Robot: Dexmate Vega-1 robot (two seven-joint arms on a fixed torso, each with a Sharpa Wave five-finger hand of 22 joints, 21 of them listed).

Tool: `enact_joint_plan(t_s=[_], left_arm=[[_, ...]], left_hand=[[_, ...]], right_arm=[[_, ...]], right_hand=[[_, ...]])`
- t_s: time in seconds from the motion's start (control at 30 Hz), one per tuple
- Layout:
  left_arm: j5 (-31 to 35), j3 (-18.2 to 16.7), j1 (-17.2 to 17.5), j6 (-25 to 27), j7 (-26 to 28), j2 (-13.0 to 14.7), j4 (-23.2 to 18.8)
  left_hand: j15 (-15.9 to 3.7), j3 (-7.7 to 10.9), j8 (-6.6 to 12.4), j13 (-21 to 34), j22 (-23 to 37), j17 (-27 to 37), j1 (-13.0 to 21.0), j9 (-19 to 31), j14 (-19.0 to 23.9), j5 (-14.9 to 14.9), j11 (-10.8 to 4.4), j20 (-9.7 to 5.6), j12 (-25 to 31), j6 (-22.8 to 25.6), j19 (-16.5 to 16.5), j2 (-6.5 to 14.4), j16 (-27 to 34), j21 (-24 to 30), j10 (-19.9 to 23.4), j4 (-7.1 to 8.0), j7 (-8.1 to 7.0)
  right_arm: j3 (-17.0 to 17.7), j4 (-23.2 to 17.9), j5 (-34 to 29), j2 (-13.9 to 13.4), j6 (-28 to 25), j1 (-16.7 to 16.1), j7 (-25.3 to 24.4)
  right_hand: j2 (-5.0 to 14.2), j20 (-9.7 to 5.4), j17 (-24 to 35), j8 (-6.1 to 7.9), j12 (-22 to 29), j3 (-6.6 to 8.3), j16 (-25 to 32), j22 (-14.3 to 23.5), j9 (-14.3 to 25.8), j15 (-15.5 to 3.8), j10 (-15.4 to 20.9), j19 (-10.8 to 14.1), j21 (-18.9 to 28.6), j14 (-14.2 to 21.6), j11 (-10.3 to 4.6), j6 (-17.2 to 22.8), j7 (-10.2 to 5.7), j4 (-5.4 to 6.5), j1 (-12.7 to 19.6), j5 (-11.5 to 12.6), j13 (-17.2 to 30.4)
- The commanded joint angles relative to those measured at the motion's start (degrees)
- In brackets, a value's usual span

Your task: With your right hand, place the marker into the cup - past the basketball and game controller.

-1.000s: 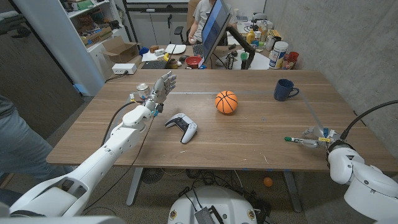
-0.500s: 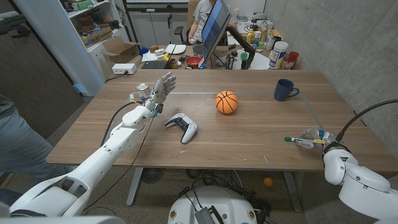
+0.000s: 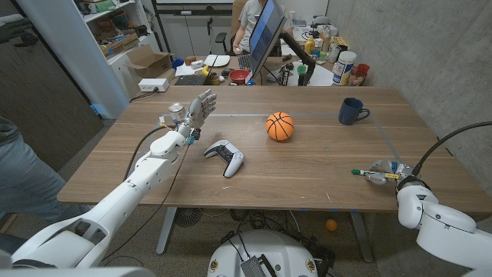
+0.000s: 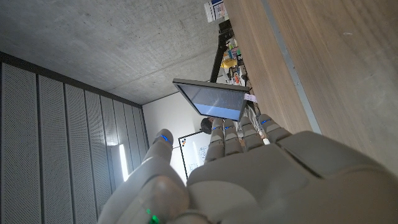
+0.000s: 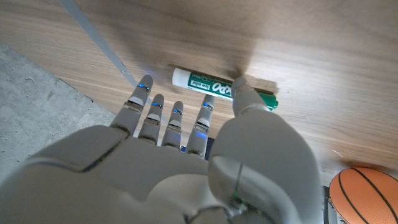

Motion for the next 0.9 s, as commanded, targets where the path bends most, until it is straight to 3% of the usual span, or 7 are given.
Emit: enact_joint_plan(t_s=[0.03,0.27,0.47,0.67,0.8,0.9], left_arm=[[0.0,-0.27,0.4,0.31,0.42,0.54,-0.3],[0.05,-0.38,0.8,0.74,0.82,0.97,-1.03],[0.18,-0.19,0.8,0.95,0.97,0.9,-1.34],[0.46,-0.16,0.89,0.9,1.55,0.81,-1.73],[0.43,-0.24,1.13,1.01,1.91,0.83,-2.16],[0.33,-0.3,1.4,1.13,2.22,0.81,-2.48]], left_hand=[[0.43,0.46,0.18,0.14,0.19,0.25,0.2,0.1,-0.12,0.29,-0.2,0.51,0.35,0.27,0.03,-0.01,0.19,0.21,0.32,-0.05,0.0],[0.38,0.46,0.17,0.14,0.19,0.25,0.19,0.1,-0.14,0.29,-0.16,0.51,0.34,0.27,0.03,-0.02,0.19,0.22,0.3,-0.05,-0.01],[0.39,0.46,0.18,0.14,0.19,0.25,0.18,0.1,-0.17,0.29,-0.22,0.47,0.36,0.3,-0.01,-0.03,0.19,0.21,0.35,-0.05,-0.03],[0.39,0.47,0.19,0.14,0.19,0.25,0.17,0.1,-0.2,0.29,-0.29,0.5,0.33,0.31,-0.09,-0.03,0.18,0.19,0.29,-0.05,0.01],[0.46,0.48,0.19,0.14,0.19,0.25,0.17,0.1,-0.27,0.29,-0.3,0.53,0.33,0.34,-0.1,-0.03,0.15,0.19,0.29,-0.04,0.02],[0.44,0.48,0.19,0.14,0.19,0.25,0.17,0.1,-0.35,0.29,-0.16,0.74,0.31,0.33,-0.25,-0.03,0.13,0.13,0.23,-0.04,0.01]], right_arm=[[-3.95,1.61,2.01,-2.33,0.54,2.44,-3.72],[-4.6,1.71,3.39,-3.03,0.24,2.57,-5.27],[-4.12,2.27,4.67,-3.19,1.53,2.35,-6.93],[-4.07,2.9,5.39,-3.06,2.44,2.69,-8.24],[-4.69,3.26,5.63,-3.16,2.95,3.5,-8.38],[-5.36,3.73,5.67,-3.06,3.51,4.29,-8.45]], right_hand=[[0.37,0.15,0.07,1.07,0.42,0.35,0.56,0.17,0.25,-0.44,1.19,1.1,0.51,1.25,-0.51,2.09,-0.27,-0.57,1.06,0.55,0.19],[1.39,-0.46,-0.05,3.71,0.66,0.78,1.37,0.15,0.86,-1.87,3.56,2.37,0.61,3.68,-1.68,8.11,-0.84,-1.46,4.21,1.07,0.13],[1.66,-0.64,0.03,4.76,0.79,0.5,1.78,0.14,1.01,-2.16,4.73,3.02,0.68,4.72,-1.36,10.51,-1.08,-1.29,4.8,1.11,0.1],[2.36,-0.73,0.19,6.99,0.78,0.14,2.09,0.16,1.44,-2.72,6.11,3.78,0.67,5.45,-2.05,15.3,-0.58,-1.23,6.04,1.19,0.06],[2.41,-0.83,0.2,7.71,0.74,0.09,2.11,0.16,1.62,-2.8,6.43,3.9,0.63,5.55,-2.25,16.63,-0.19,-1.43,6.76,1.25,0.05],[2.45,-0.88,0.21,8.44,0.66,-0.01,2.1,0.16,1.65,-2.84,6.76,4.02,0.57,5.57,-1.62,18.17,-0.1,-1.59,7.61,1.35,0.04]])
